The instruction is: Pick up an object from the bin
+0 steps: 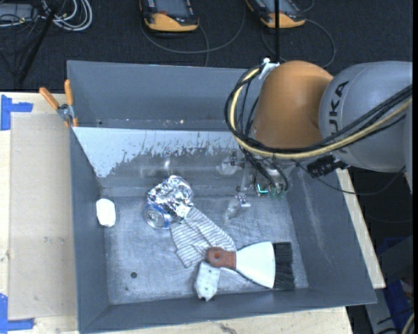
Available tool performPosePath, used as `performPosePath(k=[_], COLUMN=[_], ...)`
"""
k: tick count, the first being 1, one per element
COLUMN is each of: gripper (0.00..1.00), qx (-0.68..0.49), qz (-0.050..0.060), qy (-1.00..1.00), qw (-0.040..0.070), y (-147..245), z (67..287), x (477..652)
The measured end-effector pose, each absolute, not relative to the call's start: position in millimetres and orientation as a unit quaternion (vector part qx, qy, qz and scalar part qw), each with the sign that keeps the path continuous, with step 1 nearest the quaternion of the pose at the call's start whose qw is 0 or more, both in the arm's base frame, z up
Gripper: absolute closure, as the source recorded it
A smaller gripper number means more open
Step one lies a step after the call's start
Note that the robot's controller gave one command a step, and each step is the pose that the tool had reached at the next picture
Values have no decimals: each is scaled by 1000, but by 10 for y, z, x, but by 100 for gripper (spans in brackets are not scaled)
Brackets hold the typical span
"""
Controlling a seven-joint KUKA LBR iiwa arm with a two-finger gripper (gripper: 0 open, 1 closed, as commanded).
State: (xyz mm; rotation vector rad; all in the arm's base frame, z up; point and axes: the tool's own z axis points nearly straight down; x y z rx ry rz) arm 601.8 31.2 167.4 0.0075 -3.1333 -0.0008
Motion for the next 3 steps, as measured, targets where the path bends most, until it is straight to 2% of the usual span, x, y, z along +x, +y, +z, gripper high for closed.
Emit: performPosePath(k=[1, 2, 3], gripper=[0, 100, 100], qx=[2, 16, 15], qz=[0, 0, 0], qy=[-1000, -1000, -1000], qw=[0, 2, 2], y=[311, 711, 711], z=[1720, 804, 804], x=[6034, 6002, 6002])
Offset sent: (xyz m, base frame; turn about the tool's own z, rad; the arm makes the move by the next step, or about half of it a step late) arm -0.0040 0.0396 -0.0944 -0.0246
